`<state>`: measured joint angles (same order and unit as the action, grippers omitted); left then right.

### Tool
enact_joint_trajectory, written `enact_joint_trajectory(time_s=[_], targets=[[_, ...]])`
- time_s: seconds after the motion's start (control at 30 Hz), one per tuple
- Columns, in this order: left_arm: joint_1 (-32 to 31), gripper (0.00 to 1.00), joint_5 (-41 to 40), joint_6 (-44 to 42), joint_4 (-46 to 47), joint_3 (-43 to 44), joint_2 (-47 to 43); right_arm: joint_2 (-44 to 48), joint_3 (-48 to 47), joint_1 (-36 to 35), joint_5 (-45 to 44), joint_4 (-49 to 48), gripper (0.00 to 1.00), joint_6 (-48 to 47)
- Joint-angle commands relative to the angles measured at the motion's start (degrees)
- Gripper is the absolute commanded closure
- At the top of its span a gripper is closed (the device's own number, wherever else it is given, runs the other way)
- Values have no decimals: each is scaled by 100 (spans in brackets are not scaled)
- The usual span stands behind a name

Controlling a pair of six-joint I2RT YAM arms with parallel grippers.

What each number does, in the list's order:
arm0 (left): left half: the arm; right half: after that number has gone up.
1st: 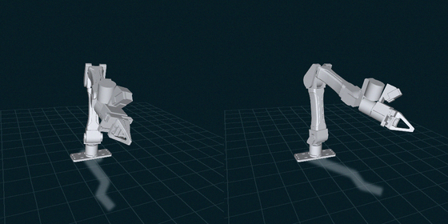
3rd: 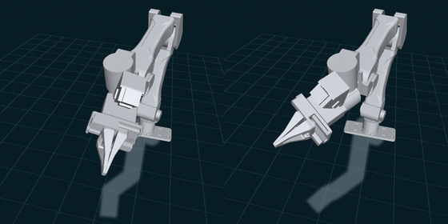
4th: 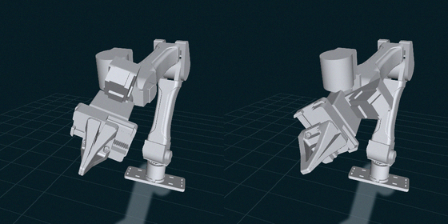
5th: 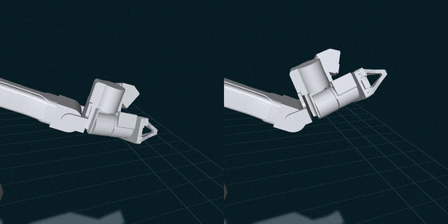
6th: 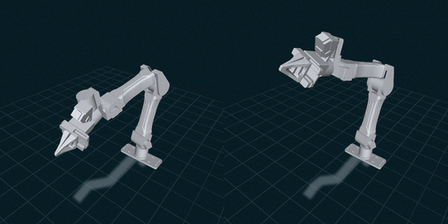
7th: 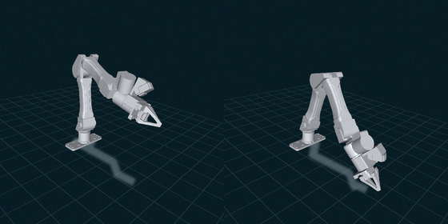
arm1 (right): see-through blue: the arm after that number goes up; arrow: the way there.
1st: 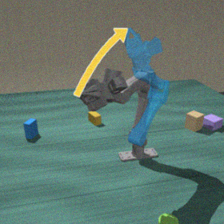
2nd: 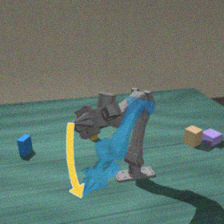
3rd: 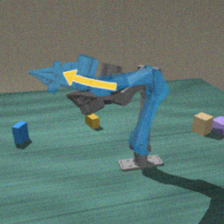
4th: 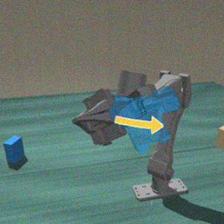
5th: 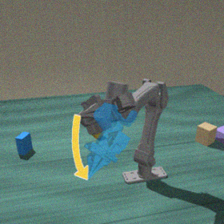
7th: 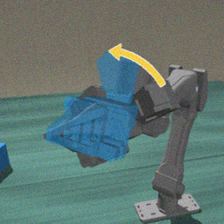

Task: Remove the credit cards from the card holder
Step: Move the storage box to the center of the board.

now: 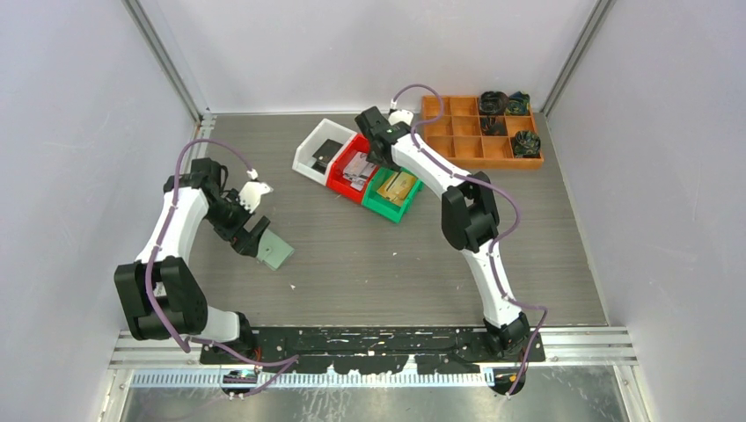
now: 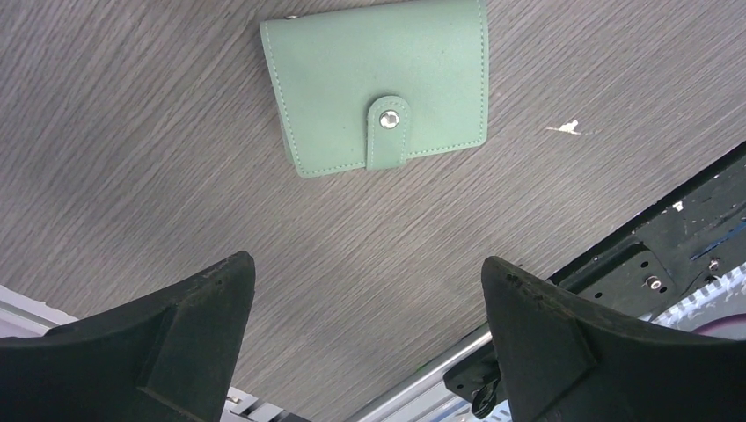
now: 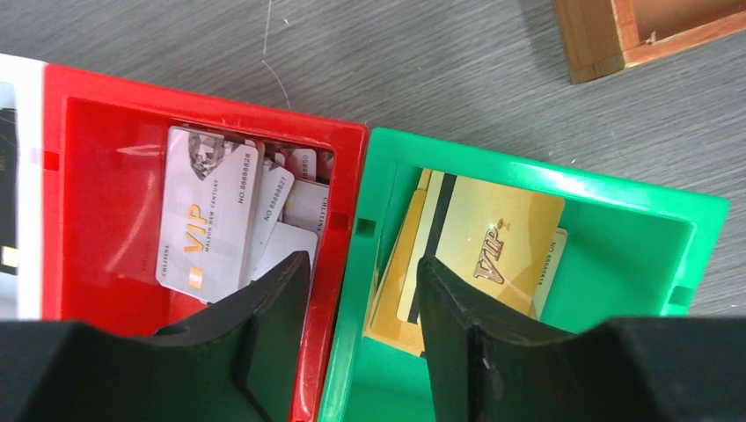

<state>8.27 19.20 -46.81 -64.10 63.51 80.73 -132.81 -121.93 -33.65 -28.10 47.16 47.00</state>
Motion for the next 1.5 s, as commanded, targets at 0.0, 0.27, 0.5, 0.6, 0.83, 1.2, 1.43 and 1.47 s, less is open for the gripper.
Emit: enact_joint_trajectory(time_s=[0.0, 0.27, 0.5, 0.6, 0.83, 1.2, 1.43, 1.47], targets=[[-6, 0, -80, -86, 49, -137, -158, -85, -207, -10, 0, -86, 48, -108], [-41, 0, -200, -271, 353, -445, -170, 126, 232, -19, 141, -207, 68, -253], [-228, 3, -341, -183, 892, -663, -236, 885, 1339, -19, -63, -541, 72, -412], [-301, 3, -251, -179, 1026, -721, -327, 1182, 1778, -19, -77, -672, 74, -570], [-387, 4, -193, -31, 780, -425, -122, 1667, 2450, -12, 120, -997, 80, -1336], [-343, 5, -495, -72, 556, -199, -109, 1835, 2508, 120, 1047, -1160, 78, -2928], [-284, 5, -383, 14, 631, -322, -168, 1933, 2510, 185, 759, -1132, 75, -2619], [-290, 5, -348, 44, 627, -317, -179, 1965, 2547, 183, 563, -1135, 75, -2504]])
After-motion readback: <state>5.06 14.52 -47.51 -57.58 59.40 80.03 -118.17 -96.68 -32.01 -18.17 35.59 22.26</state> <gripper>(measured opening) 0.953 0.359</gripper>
